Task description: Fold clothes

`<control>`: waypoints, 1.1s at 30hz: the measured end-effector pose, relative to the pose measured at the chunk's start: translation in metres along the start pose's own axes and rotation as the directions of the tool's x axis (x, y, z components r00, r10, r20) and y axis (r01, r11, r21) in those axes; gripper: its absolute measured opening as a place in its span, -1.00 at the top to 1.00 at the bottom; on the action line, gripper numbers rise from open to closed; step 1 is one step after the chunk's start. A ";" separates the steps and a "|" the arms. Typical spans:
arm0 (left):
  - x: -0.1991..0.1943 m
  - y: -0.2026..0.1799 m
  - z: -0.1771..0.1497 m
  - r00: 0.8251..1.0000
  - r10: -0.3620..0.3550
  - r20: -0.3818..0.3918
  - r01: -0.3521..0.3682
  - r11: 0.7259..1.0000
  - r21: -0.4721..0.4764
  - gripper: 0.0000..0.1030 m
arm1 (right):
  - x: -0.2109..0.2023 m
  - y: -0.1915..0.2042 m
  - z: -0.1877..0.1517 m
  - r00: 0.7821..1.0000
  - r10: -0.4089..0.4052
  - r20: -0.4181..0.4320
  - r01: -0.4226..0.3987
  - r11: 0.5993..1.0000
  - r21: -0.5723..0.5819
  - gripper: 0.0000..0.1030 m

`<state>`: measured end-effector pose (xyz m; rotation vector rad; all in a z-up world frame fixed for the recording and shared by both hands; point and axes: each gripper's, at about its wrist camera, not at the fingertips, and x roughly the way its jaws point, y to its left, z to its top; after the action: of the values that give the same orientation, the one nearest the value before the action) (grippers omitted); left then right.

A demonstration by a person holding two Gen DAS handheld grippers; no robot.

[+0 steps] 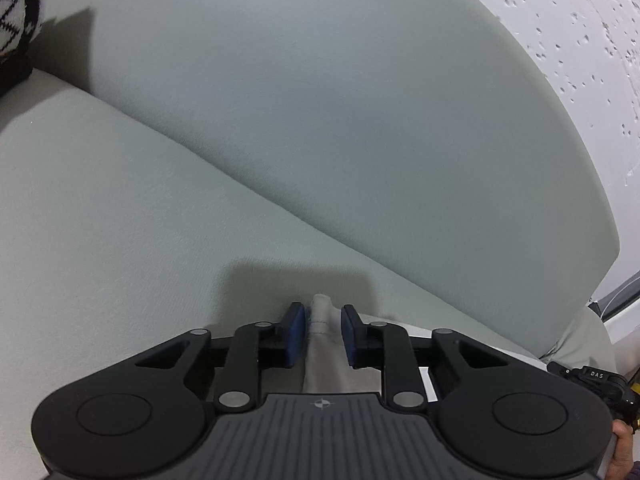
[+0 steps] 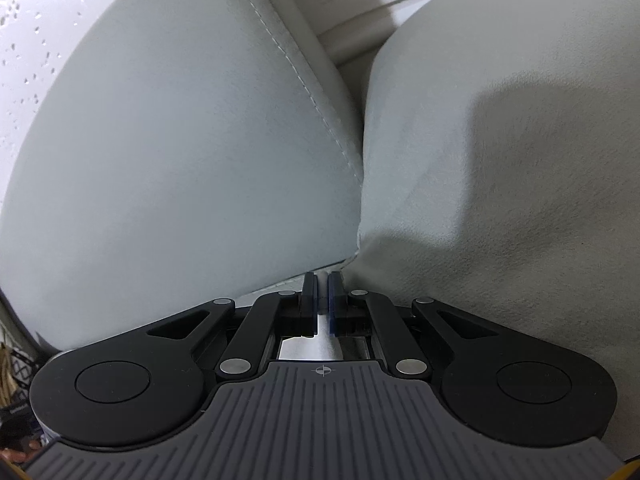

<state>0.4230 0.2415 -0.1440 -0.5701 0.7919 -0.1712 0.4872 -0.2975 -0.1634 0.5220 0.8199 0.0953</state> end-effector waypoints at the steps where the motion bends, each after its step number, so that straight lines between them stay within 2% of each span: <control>1: -0.002 0.001 0.000 1.000 -0.003 -0.007 0.003 1.000 0.003 0.60 | 0.001 0.000 0.000 1.000 -0.001 -0.004 0.001 1.000 -0.002 0.92; 2: -0.002 0.002 0.000 1.000 0.003 -0.015 -0.003 1.000 0.015 0.85 | 0.001 0.000 0.000 1.000 -0.002 -0.008 0.002 1.000 -0.004 0.92; 3: -0.002 0.000 0.000 1.000 0.020 -0.020 -0.019 0.999 0.041 0.92 | 0.002 0.000 -0.001 1.000 -0.005 -0.010 0.005 1.000 -0.006 0.92; 7: -0.004 -0.015 0.000 0.997 0.078 0.012 -0.079 0.988 0.134 0.93 | 0.001 0.006 -0.004 0.999 -0.043 0.003 0.043 0.999 -0.018 0.93; 10: -0.011 -0.032 -0.005 0.993 0.115 0.039 -0.121 0.972 0.201 0.94 | -0.012 0.014 -0.008 0.997 -0.058 0.048 0.059 0.998 -0.022 0.93; 14: -0.047 -0.052 -0.010 0.991 0.101 0.082 -0.117 0.969 0.217 0.94 | -0.050 0.021 -0.012 0.996 -0.035 0.088 0.036 0.999 -0.011 0.93; 17: -0.086 -0.063 -0.018 0.993 0.057 0.101 -0.077 0.977 0.200 0.94 | -0.094 0.024 -0.017 0.994 -0.010 0.111 0.010 1.000 0.006 0.93; 21: -0.155 -0.074 -0.050 0.992 0.009 0.129 -0.030 0.986 0.165 0.94 | -0.171 0.020 -0.040 0.990 0.041 0.138 -0.048 0.998 0.050 0.93; 23: -0.196 -0.075 -0.073 0.987 -0.019 0.160 -0.004 0.990 0.142 0.94 | -0.211 0.013 -0.059 0.988 0.067 0.142 -0.078 0.994 0.079 0.93; 26: -0.255 -0.070 -0.114 0.970 -0.093 0.224 0.086 0.995 0.042 0.94 | -0.254 0.010 -0.072 0.986 0.106 0.129 -0.122 0.985 0.123 0.93; 29: -0.282 -0.076 -0.149 0.961 -0.095 0.261 0.103 0.995 -0.015 0.94 | -0.289 -0.010 -0.103 0.991 0.093 0.095 -0.104 0.989 0.107 0.93; 31: -0.273 -0.090 -0.174 0.969 -0.041 0.244 0.048 0.999 -0.021 0.94 | -0.309 -0.024 -0.122 0.996 0.073 0.058 -0.080 0.990 0.119 0.93; 33: -0.279 -0.084 -0.197 0.980 0.002 0.201 0.013 0.997 -0.076 0.94 | -0.324 -0.026 -0.128 0.998 0.051 0.022 -0.053 0.988 0.141 0.93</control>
<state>0.0937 0.1869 -0.0349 -0.6517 0.6020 -0.0866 0.1703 -0.3580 -0.0300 0.6780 0.7988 0.0803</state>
